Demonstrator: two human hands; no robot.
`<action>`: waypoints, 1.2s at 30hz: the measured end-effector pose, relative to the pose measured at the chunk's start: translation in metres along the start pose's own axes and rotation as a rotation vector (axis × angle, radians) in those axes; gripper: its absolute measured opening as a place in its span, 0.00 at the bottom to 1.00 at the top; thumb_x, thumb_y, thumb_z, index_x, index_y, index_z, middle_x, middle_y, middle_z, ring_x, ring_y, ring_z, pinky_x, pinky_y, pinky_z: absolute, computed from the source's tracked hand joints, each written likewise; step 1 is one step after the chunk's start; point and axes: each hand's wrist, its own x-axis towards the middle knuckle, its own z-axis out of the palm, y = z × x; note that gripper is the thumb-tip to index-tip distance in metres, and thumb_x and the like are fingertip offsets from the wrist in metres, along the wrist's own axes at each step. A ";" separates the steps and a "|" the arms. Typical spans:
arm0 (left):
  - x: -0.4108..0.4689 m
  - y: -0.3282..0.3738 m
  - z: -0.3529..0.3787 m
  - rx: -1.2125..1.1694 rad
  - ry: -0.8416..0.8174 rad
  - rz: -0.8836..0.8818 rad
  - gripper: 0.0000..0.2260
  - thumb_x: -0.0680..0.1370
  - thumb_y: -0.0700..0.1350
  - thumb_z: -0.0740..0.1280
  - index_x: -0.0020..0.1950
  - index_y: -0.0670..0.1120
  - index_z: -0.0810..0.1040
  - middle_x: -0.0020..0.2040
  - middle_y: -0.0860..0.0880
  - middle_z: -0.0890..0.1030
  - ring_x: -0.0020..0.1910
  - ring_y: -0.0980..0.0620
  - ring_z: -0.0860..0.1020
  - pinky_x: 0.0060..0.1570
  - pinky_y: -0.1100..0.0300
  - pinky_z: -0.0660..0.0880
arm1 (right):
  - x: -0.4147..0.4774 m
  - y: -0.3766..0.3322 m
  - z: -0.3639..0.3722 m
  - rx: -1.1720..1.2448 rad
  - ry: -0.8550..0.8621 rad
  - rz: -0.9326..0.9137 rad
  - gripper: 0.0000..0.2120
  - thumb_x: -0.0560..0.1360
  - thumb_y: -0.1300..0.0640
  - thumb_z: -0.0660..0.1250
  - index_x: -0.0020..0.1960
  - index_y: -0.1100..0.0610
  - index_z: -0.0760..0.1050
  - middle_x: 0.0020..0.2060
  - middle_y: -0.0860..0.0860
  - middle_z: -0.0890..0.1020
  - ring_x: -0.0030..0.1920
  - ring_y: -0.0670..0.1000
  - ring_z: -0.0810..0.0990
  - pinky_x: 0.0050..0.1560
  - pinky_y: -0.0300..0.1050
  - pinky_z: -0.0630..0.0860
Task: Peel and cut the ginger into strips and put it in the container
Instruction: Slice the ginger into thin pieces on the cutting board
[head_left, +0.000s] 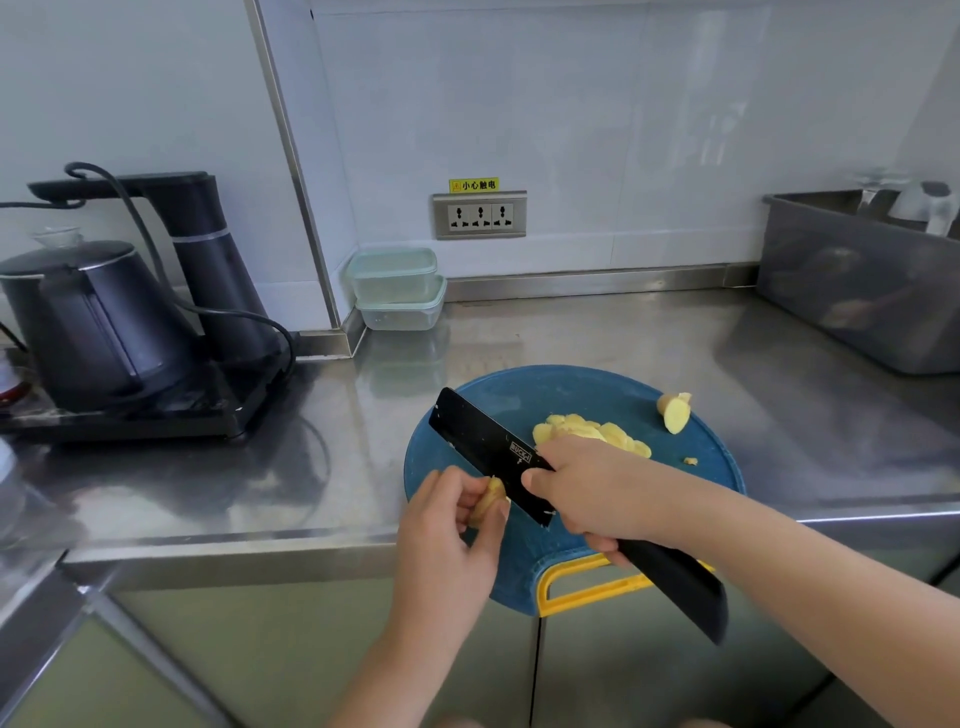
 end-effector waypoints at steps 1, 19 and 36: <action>0.000 -0.001 0.000 0.004 0.006 0.001 0.07 0.72 0.38 0.73 0.41 0.46 0.76 0.38 0.53 0.76 0.39 0.56 0.75 0.36 0.71 0.70 | 0.003 -0.001 0.001 -0.018 0.005 0.001 0.12 0.83 0.54 0.52 0.50 0.61 0.68 0.29 0.55 0.71 0.21 0.50 0.70 0.22 0.39 0.69; 0.001 0.001 0.000 -0.038 0.010 -0.042 0.04 0.74 0.40 0.71 0.41 0.45 0.78 0.38 0.53 0.78 0.36 0.59 0.75 0.35 0.73 0.68 | 0.008 0.010 0.018 -0.239 0.143 -0.073 0.16 0.82 0.56 0.52 0.35 0.54 0.62 0.33 0.49 0.68 0.37 0.51 0.71 0.39 0.44 0.70; 0.006 -0.001 0.002 -0.049 0.024 -0.156 0.03 0.75 0.43 0.70 0.44 0.46 0.78 0.39 0.52 0.80 0.37 0.58 0.76 0.37 0.69 0.72 | -0.004 0.014 0.023 -0.371 0.158 -0.174 0.12 0.83 0.59 0.52 0.56 0.63 0.73 0.32 0.48 0.64 0.35 0.50 0.67 0.33 0.35 0.63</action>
